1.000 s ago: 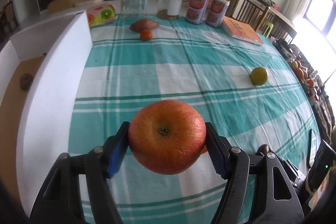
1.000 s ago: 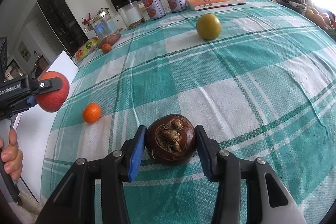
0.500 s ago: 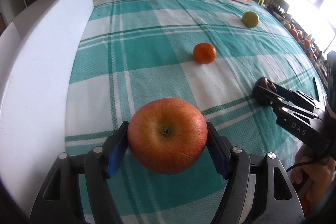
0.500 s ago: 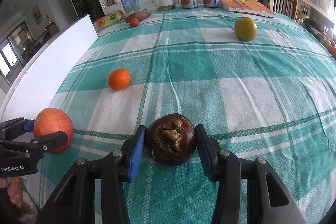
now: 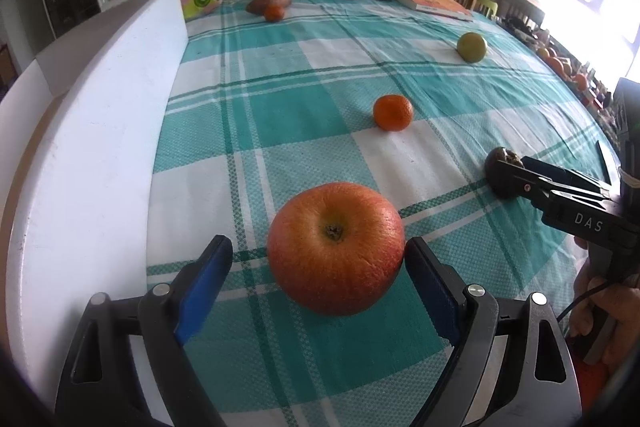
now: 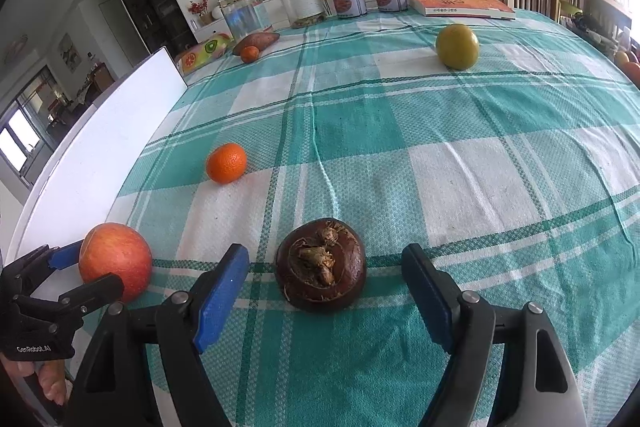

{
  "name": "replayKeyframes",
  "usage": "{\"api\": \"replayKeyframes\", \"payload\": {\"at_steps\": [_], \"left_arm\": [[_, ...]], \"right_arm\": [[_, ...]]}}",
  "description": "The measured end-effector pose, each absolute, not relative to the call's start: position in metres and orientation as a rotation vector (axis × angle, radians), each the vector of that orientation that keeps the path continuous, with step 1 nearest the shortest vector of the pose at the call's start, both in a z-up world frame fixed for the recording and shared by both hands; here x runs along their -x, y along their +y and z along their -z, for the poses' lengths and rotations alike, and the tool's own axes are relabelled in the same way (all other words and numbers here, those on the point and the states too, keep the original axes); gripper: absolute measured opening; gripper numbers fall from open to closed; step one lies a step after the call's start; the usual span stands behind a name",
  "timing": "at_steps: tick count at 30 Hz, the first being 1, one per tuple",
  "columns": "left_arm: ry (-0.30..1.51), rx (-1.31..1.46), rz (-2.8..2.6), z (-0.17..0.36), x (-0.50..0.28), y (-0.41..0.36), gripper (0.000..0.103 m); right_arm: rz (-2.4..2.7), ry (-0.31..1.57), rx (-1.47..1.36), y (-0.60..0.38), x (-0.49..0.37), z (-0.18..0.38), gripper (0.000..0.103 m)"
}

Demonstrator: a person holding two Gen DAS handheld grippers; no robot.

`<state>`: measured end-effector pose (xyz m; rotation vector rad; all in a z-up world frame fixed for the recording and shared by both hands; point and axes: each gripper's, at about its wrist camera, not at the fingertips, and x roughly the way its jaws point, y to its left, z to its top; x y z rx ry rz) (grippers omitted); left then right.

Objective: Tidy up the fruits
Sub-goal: 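Carry the red apple and water chestnut over the white box and release both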

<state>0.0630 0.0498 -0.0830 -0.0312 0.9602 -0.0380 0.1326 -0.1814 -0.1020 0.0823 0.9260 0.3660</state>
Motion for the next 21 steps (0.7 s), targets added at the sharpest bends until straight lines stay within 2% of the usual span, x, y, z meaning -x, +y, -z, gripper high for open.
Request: {"api": "replayKeyframes", "payload": {"at_steps": [2,3,6,10,13,18,21], "left_arm": [[0.947,0.022,0.04,0.082,-0.062,0.048,0.084],[0.935,0.033,0.066,0.081,-0.06,0.047,0.069],[0.93,0.029,0.055,0.08,-0.058,0.043,0.069],[0.94,0.159,0.141,0.064,-0.044,0.048,0.069],[0.91,0.277,0.238,0.033,-0.028,0.055,0.069],[0.783,0.364,0.268,-0.026,0.003,0.099,0.069],[0.75,0.384,0.132,-0.039,0.014,0.149,0.069]], "right_arm": [[-0.375,0.934,-0.077,-0.18,-0.133,0.103,0.049],[-0.371,0.933,-0.067,-0.178,-0.133,0.103,0.046],[-0.366,0.926,-0.068,-0.177,-0.13,0.101,0.046],[-0.437,0.938,-0.32,-0.205,-0.126,0.102,0.046],[-0.483,0.945,-0.482,-0.223,-0.125,0.106,0.046],[-0.51,0.994,-0.429,-0.194,-0.121,0.099,0.046],[-0.648,1.011,-0.428,-0.142,-0.108,0.082,0.046]]}}
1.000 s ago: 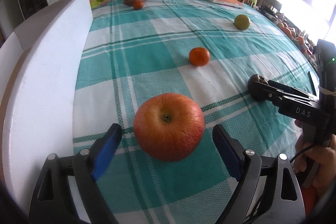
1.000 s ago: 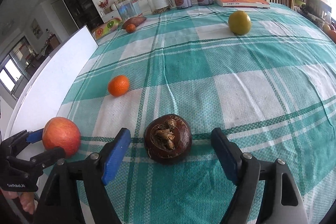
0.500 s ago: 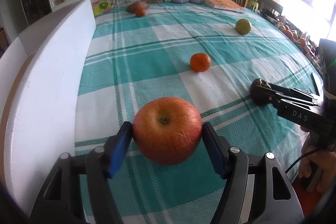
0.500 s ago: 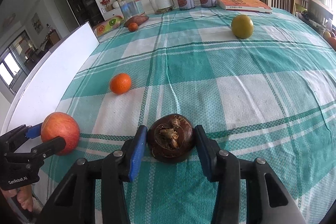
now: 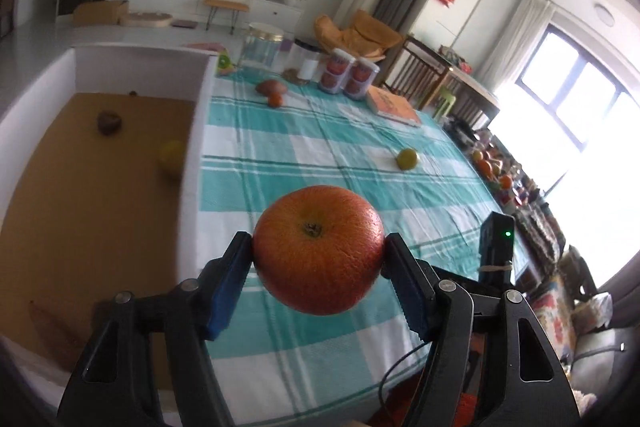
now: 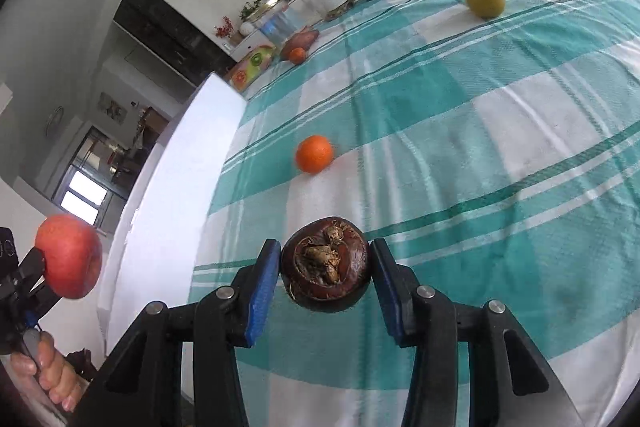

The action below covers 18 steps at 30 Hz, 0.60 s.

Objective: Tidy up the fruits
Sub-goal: 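Carry the red apple and water chestnut over the white box and release both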

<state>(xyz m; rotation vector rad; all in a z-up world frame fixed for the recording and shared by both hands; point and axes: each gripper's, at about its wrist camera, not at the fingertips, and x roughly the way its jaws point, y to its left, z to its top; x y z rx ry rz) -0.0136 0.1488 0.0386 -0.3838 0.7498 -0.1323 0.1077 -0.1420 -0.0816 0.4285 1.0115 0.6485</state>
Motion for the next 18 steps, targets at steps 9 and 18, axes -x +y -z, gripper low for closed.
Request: {"api": "replayKeyframes", "payload": {"at_steps": [9,18], "left_arm": [[0.828,0.338,-0.35,0.001,0.026,0.266,0.07],[0.868,0.355,-0.422,0.023,0.032,0.281,0.072]], "right_arm": [[-1.054,0.924,-0.084,0.054,-0.059,-0.011,0.046],[-1.003,0.932,0.116,0.125,-0.06,0.011,0.052]]}}
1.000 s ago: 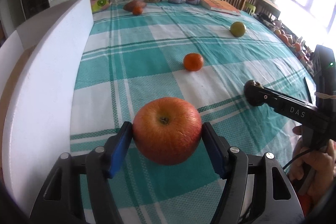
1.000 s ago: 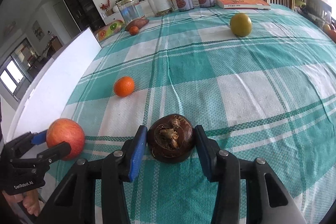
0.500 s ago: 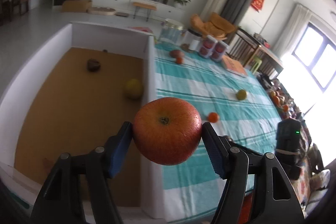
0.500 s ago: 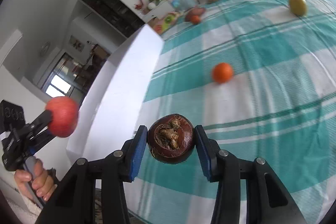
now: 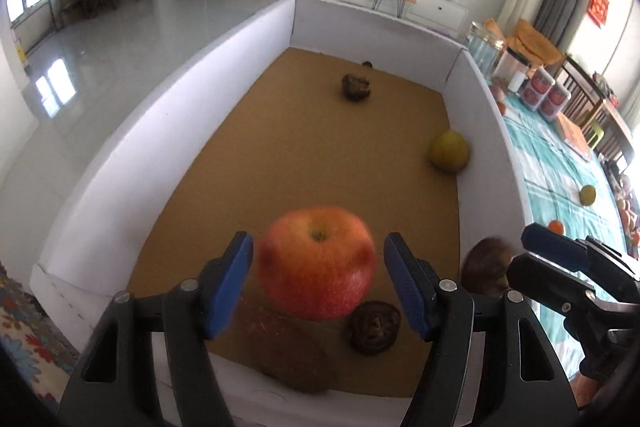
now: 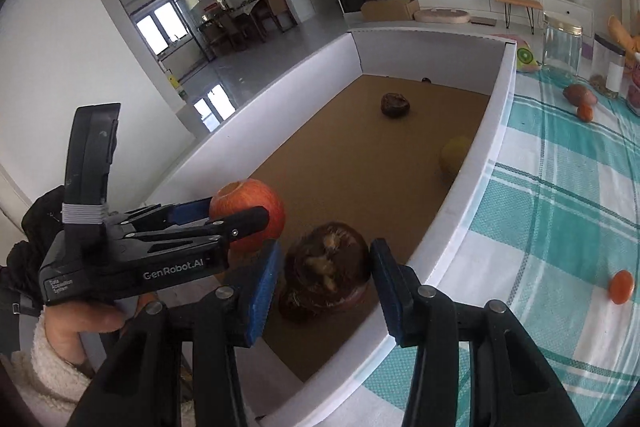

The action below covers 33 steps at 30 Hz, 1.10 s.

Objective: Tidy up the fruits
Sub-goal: 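Carry the red apple and water chestnut over the white box and release both, then move both tools back over the tablecloth toward the orange and yellow fruit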

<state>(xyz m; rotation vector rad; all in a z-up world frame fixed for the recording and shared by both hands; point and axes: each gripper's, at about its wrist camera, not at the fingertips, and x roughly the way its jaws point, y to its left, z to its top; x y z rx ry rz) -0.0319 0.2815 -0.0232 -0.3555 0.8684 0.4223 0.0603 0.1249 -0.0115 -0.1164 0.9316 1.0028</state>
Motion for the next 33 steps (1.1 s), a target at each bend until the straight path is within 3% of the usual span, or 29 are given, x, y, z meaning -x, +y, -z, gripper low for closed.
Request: {"api": "replayKeyframes", "payload": {"at_steps": [1,4,11,18,21,26,33], "left_arm": [[0.851,0.338,-0.437,0.019,0.032,0.282,0.077],[0.782,0.315,-0.449,0.003,0.032,0.28,0.088],[0.663,0.227,-0.313,-0.02,0.026,0.234,0.09],[0.667,0.01,-0.202,-0.015,0.008,0.165,0.096],[0.741,-0.018,-0.169,0.002,-0.007,0.146,0.096],[0.715,-0.082,-0.19,0.0,-0.002,0.122,0.096],[0.709,0.033,-0.202,-0.002,-0.006,0.126,0.096]], "right_arm": [[-0.989,0.92,0.1,0.121,-0.064,0.008,0.058],[-0.952,0.876,0.03,0.096,-0.075,-0.005,0.062],[-0.716,0.81,-0.069,-0.019,-0.104,0.005,0.085],[-0.305,0.887,-0.105,-0.174,-0.121,0.083,0.086],[-0.224,0.887,-0.333,-0.23,-0.117,0.088,0.086],[-0.203,0.843,-0.43,-0.249,-0.114,0.083,0.086],[-0.209,0.844,-0.402,-0.24,-0.117,0.087,0.086]]}}
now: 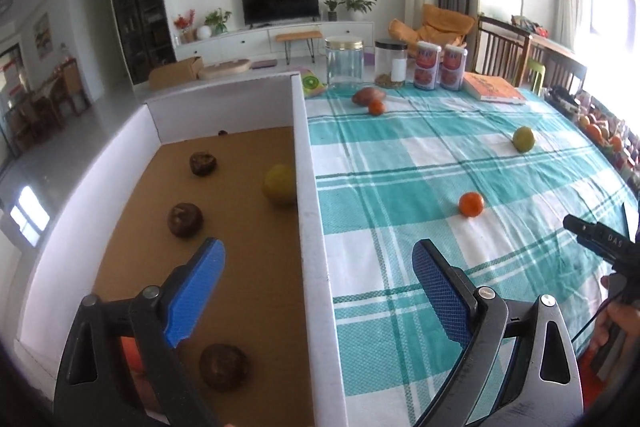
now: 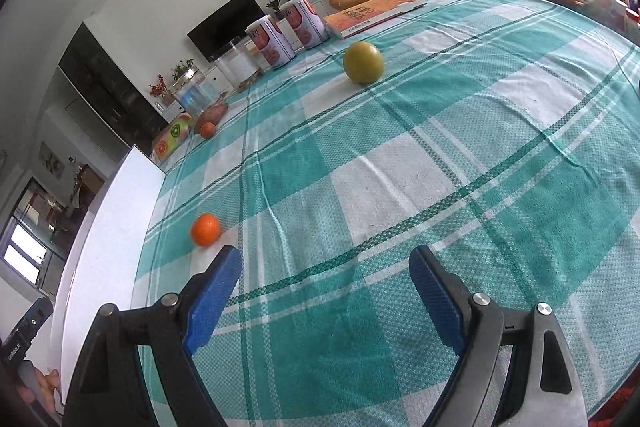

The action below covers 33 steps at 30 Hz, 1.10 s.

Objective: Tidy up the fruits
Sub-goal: 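Move both tools back over the tablecloth toward the orange and yellow fruit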

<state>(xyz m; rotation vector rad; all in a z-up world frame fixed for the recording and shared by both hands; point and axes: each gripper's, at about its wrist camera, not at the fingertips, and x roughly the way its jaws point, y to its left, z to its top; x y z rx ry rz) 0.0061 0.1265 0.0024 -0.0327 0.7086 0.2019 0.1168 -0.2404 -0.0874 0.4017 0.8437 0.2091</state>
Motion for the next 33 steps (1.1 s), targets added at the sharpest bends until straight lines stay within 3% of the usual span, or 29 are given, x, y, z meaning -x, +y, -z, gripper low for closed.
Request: {"api": "replayKeyframes", "payload": {"at_steps": [5,11,15,19,25,33], "left_arm": [[0.74,0.021,-0.206,0.003,-0.013,0.125,0.096],[0.627,-0.093,-0.306,-0.01,0.0,0.112,0.096],[0.545,-0.149,-0.243,-0.029,0.012,0.084,0.098],[0.581,-0.085,-0.032,-0.034,0.008,0.05,0.102],[0.882,0.066,0.209,0.034,-0.054,0.004,0.102],[0.897,0.109,0.098,0.089,-0.14,0.002,0.1]], "right_arm": [[-0.164,0.842,-0.358,-0.238,-0.115,0.087,0.086],[-0.091,0.856,-0.279,-0.231,-0.116,0.089,0.086],[-0.059,0.878,-0.229,-0.226,-0.118,0.092,0.099],[-0.028,0.875,-0.249,-0.233,-0.118,0.093,0.1],[-0.015,0.836,-0.366,-0.255,-0.112,0.087,0.101],[-0.018,0.85,-0.475,-0.271,-0.114,0.092,0.102]]}}
